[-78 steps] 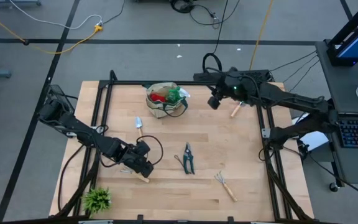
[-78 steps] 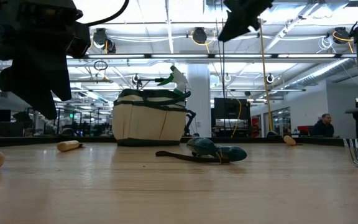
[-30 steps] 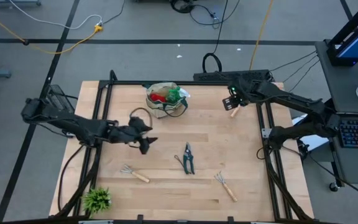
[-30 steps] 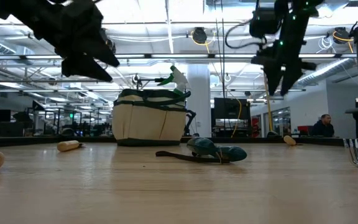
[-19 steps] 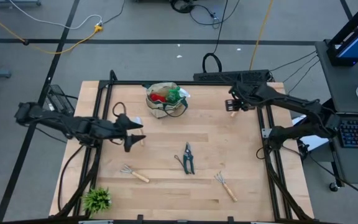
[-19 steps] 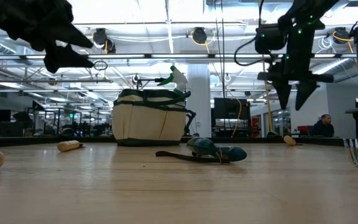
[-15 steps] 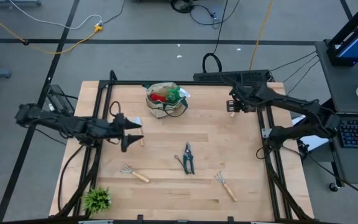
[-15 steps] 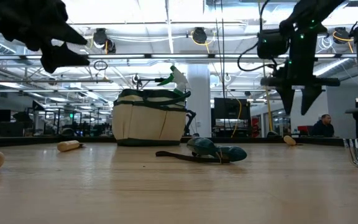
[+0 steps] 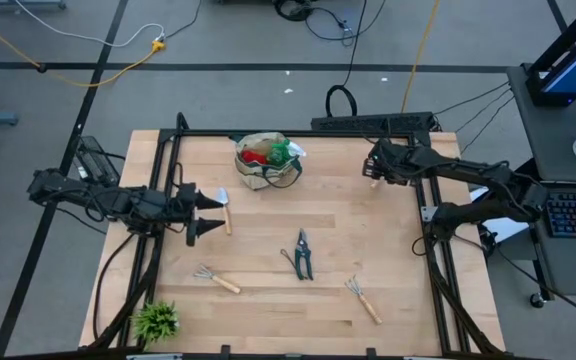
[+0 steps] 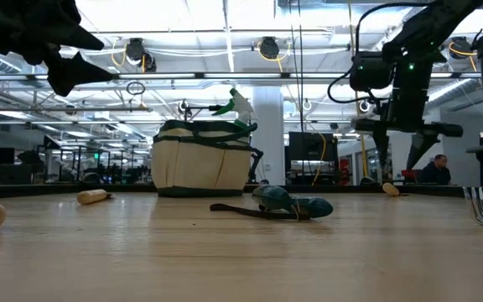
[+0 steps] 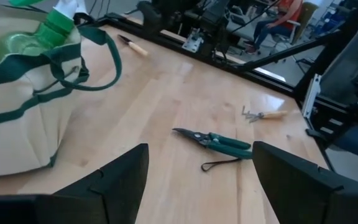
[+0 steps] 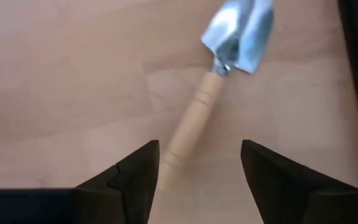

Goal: Pick & Place Garden tools in Gardening bag
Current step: Put the right trowel into the gardening bag

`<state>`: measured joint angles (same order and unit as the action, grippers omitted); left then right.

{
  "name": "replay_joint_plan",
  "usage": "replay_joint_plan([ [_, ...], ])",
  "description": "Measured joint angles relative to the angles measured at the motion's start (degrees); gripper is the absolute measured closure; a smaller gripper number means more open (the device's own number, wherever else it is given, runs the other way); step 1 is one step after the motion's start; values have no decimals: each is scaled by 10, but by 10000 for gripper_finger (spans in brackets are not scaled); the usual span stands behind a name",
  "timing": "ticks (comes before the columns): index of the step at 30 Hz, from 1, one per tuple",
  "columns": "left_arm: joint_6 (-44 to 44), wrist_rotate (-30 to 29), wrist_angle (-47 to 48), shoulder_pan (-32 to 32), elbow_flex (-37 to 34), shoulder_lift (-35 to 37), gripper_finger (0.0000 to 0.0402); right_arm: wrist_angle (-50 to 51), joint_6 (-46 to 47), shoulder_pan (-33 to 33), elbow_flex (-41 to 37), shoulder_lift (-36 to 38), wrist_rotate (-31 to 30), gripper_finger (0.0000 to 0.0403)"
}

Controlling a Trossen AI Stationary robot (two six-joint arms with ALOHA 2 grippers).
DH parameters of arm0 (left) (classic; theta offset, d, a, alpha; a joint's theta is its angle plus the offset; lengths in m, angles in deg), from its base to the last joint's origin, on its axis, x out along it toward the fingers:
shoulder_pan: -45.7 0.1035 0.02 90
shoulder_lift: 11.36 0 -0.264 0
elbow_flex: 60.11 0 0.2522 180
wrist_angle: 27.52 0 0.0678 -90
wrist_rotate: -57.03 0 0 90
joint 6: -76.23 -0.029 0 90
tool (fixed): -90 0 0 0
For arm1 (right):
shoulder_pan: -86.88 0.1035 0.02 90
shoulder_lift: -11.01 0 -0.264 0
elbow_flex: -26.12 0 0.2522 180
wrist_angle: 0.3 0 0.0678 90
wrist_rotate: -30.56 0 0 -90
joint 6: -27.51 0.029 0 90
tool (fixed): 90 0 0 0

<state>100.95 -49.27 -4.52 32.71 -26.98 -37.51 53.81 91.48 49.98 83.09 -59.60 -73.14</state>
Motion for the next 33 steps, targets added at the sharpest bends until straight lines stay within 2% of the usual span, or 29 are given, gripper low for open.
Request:
replay_joint_plan([
  [5,3,14,0,0,0,0,108,-51,4,-15,-11,0,3,174],
  [14,-5,15,0,0,0,0,108,-56,8,-46,-12,0,4,174],
  [20,-16,14,0,0,0,0,108,-74,13,-47,-12,0,4,170],
  [25,-16,14,0,0,0,0,108,-135,15,-47,-29,0,5,167],
  [33,-15,14,0,0,0,0,108,-141,54,-47,-63,0,5,167],
])
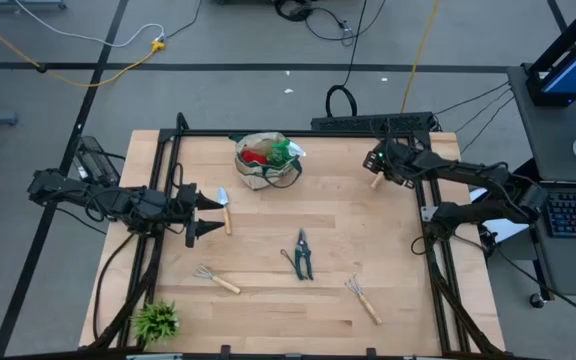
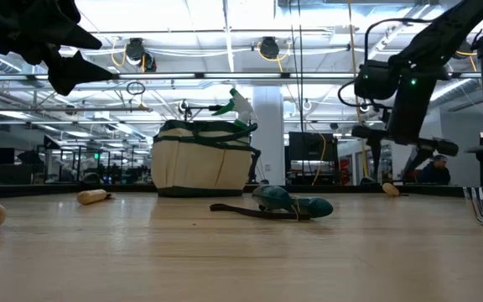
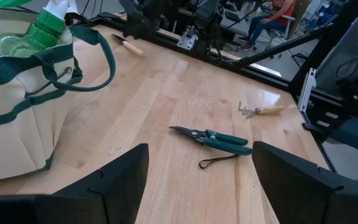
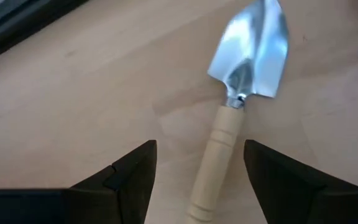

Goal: Pick & Place Garden tools in Gardening bag
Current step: Put the right trowel into the gardening bag

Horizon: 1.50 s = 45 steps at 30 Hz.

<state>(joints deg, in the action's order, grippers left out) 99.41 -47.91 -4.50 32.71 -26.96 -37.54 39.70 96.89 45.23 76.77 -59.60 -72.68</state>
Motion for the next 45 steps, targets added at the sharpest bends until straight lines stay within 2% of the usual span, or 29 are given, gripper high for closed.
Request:
replay_joint_plan([
  [25,0,0,0,0,1,0,108,-50,20,-12,-39,-1,-17,165],
  [40,0,0,0,0,1,0,108,-89,20,-11,-38,-85,-26,166],
  [45,-2,-1,0,0,1,0,108,-88,21,-11,-38,-87,-26,189],
])
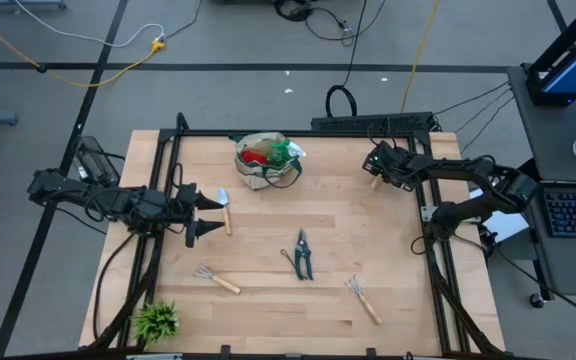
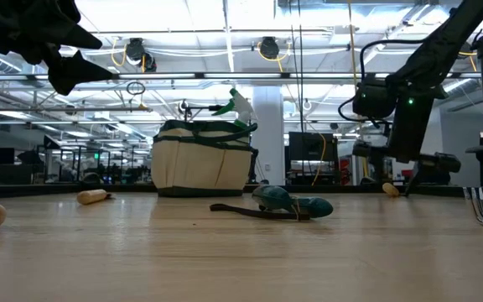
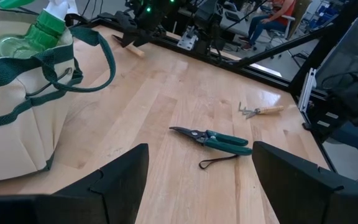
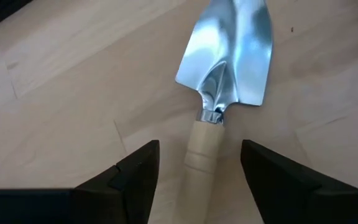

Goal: Pick & Place Garden tools in Gardening bag
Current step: Put the right trowel into the gardening bag

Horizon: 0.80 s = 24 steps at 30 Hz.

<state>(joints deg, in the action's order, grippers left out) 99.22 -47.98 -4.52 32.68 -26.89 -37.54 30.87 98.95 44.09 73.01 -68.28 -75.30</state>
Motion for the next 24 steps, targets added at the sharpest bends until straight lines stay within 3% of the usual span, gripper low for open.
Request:
replay_joint_plan([
  [24,-8,1,0,0,0,0,108,5,13,33,-1,2,15,252],
])
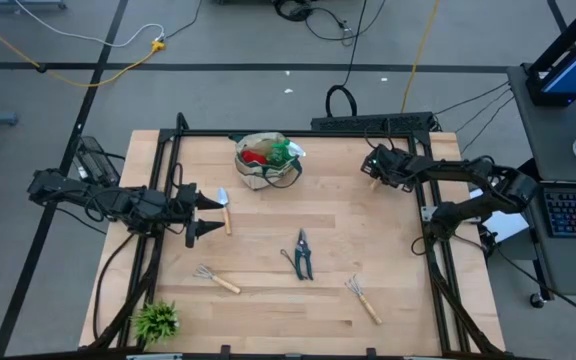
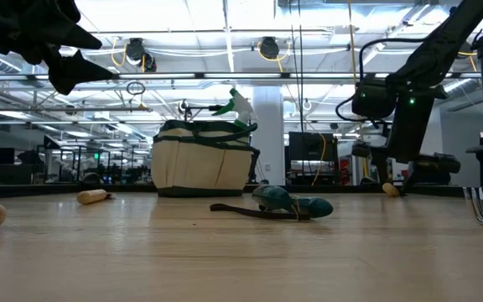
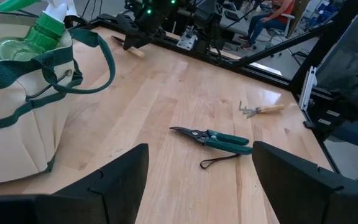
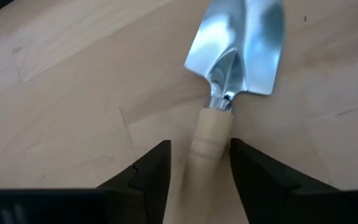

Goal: Pick & Place Garden tools in Gardening bag
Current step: Put the right trowel into the gardening bag

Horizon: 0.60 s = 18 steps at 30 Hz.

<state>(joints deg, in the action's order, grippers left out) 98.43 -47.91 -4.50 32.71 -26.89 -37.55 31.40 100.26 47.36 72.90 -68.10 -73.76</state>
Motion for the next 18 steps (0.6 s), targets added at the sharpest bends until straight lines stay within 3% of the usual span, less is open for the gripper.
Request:
replay_joint_plan([
  [11,9,0,0,0,0,0,108,2,1,18,0,0,9,337],
  [18,25,0,0,0,0,0,108,-4,-4,37,0,1,10,342],
])
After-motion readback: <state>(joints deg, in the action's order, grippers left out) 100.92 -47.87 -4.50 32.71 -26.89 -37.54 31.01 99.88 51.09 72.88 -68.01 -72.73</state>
